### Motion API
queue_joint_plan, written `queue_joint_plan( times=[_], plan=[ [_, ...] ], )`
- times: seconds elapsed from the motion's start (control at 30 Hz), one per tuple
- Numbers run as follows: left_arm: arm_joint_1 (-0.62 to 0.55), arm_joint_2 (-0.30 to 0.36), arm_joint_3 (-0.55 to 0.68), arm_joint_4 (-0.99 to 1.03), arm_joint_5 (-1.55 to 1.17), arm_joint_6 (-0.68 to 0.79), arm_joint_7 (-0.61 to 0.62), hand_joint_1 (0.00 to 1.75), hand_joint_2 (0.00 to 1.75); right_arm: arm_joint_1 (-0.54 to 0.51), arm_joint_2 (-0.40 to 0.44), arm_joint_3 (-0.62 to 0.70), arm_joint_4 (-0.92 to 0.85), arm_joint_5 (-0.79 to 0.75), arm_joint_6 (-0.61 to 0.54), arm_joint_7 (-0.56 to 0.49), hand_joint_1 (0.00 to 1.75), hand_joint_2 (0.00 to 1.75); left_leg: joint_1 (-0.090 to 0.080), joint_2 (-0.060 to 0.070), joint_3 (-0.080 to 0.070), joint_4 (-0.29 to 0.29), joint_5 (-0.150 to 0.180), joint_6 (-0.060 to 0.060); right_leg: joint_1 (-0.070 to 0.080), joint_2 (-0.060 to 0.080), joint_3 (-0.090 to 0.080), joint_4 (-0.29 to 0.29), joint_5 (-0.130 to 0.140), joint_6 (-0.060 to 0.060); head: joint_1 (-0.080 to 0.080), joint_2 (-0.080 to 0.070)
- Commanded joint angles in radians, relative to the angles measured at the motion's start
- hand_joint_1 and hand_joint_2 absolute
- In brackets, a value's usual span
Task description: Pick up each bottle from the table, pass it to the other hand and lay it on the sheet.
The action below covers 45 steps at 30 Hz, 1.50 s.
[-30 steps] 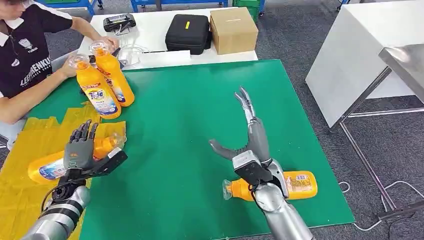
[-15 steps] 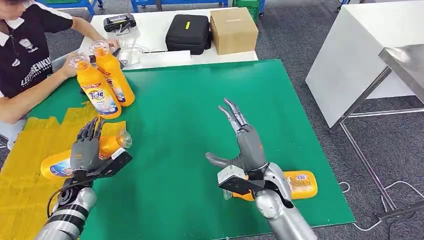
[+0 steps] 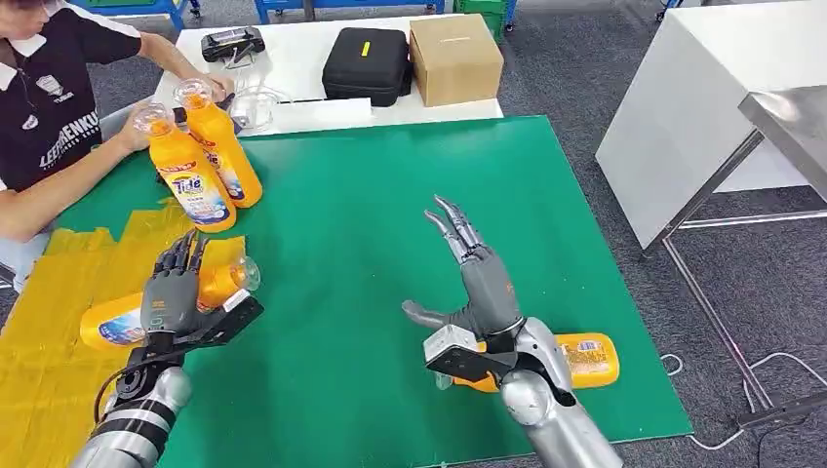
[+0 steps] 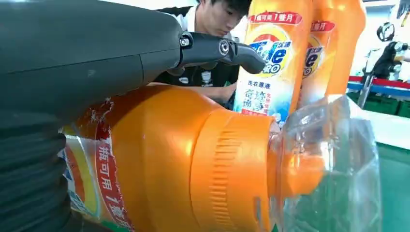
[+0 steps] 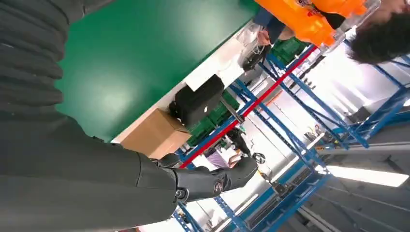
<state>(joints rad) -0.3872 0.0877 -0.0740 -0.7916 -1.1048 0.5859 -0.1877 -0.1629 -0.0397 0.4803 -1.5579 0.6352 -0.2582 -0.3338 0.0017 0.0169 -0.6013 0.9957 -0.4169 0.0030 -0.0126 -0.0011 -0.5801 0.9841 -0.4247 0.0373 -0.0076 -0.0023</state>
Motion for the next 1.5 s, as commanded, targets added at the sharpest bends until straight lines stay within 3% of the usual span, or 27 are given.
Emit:
queue_joint_plan(
  times=[0.03, 0.1, 0.33, 0.37, 0.57, 0.83, 0.9, 0.97, 1.0, 1.17, 1.5],
  plan=[
    [-0.092, 0.048, -0.092, 0.173, -0.258, -0.057, 0.247, 0.00, 1.75, -0.033, -0.016, 0.024, 0.026, 0.013, 0.028, 0.024, 0.00, 1.75, 0.001, -0.001, 0.001, 0.000, 0.000, 0.000, 0.001, 0.000, 0.001, 0.000, 0.000, -0.001, 0.000, 0.000],
    [-0.129, 0.058, -0.109, 0.197, -0.322, -0.137, 0.299, 0.00, 1.75, -0.034, -0.009, 0.020, 0.024, 0.025, 0.041, 0.032, 0.00, 1.75, 0.001, -0.002, 0.000, 0.001, 0.000, 0.000, 0.001, -0.001, 0.001, 0.000, 0.000, -0.001, 0.000, 0.000],
    [-0.134, 0.057, -0.107, 0.196, -0.322, -0.146, 0.299, 0.00, 1.75, -0.034, -0.008, 0.020, 0.023, 0.026, 0.042, 0.033, 0.00, 1.75, 0.001, -0.001, 0.001, 0.000, -0.001, 0.000, 0.001, 0.001, 0.002, 0.000, 0.000, -0.001, 0.000, 0.000],
    [-0.146, 0.061, -0.115, 0.195, -0.337, -0.176, 0.317, 0.00, 0.00, -0.032, -0.004, 0.017, 0.022, 0.029, 0.045, 0.036, 0.00, 1.75, 0.002, -0.001, 0.002, 0.001, -0.002, 0.000, 0.002, 0.001, 0.003, 0.000, -0.001, -0.001, 0.000, 0.000],
    [-0.197, 0.065, -0.131, 0.213, -0.388, -0.289, 0.373, 0.00, 0.00, -0.023, 0.013, 0.004, 0.028, 0.041, 0.052, 0.041, 0.00, 1.75, 0.001, -0.003, 0.000, 0.000, 0.000, 0.000, 0.001, -0.002, 0.001, 0.000, 0.000, -0.001, 0.000, 0.000],
    [-0.185, 0.047, -0.099, 0.171, -0.368, -0.221, 0.354, 0.00, 0.00, -0.002, 0.018, -0.012, 0.033, 0.043, 0.049, 0.042, 0.00, 1.75, 0.001, -0.004, 0.001, 0.000, 0.000, -0.001, 0.001, -0.002, 0.002, 0.000, -0.001, -0.001, 0.000, 0.000],
    [-0.164, 0.036, -0.071, 0.130, -0.322, -0.171, 0.310, 0.00, 0.00, 0.005, 0.017, -0.014, 0.031, 0.044, 0.046, 0.040, 0.00, 1.75, 0.001, -0.004, 0.001, 0.000, 0.000, 0.000, 0.001, -0.002, 0.002, 0.000, -0.001, -0.001, 0.000, 0.000],
    [-0.101, 0.003, -0.007, 0.012, -0.129, -0.127, 0.132, 0.00, 0.00, 0.016, 0.013, -0.015, 0.030, 0.045, 0.040, 0.039, 0.00, 1.75, 0.001, -0.004, 0.001, 0.000, 0.000, -0.001, 0.001, -0.002, 0.002, 0.000, -0.001, -0.001, 0.000, 0.000],
    [-0.075, 0.001, 0.004, -0.031, -0.074, -0.132, 0.085, 0.00, 1.75, 0.019, 0.012, -0.016, 0.031, 0.045, 0.039, 0.039, 0.00, 1.75, 0.001, -0.004, 0.003, 0.000, -0.001, -0.001, 0.001, -0.002, 0.004, -0.001, -0.001, -0.001, 0.000, 0.000],
    [0.080, 0.004, 0.014, -0.316, 0.242, -0.209, -0.125, 0.00, 1.75, 0.029, -0.001, -0.019, 0.037, 0.033, 0.028, 0.027, 0.00, 1.75, 0.001, -0.002, 0.002, 0.000, -0.001, 0.000, 0.001, 0.001, 0.003, -0.001, -0.001, -0.001, 0.000, 0.000],
    [0.177, 0.004, 0.044, -0.472, 0.544, -0.369, -0.276, 0.00, 1.75, 0.038, -0.024, -0.021, 0.027, 0.026, 0.017, 0.023, 0.00, 1.75, 0.001, -0.001, 0.000, 0.000, -0.001, 0.000, 0.001, 0.000, 0.000, -0.001, 0.000, -0.001, 0.000, 0.000]
  ],
)
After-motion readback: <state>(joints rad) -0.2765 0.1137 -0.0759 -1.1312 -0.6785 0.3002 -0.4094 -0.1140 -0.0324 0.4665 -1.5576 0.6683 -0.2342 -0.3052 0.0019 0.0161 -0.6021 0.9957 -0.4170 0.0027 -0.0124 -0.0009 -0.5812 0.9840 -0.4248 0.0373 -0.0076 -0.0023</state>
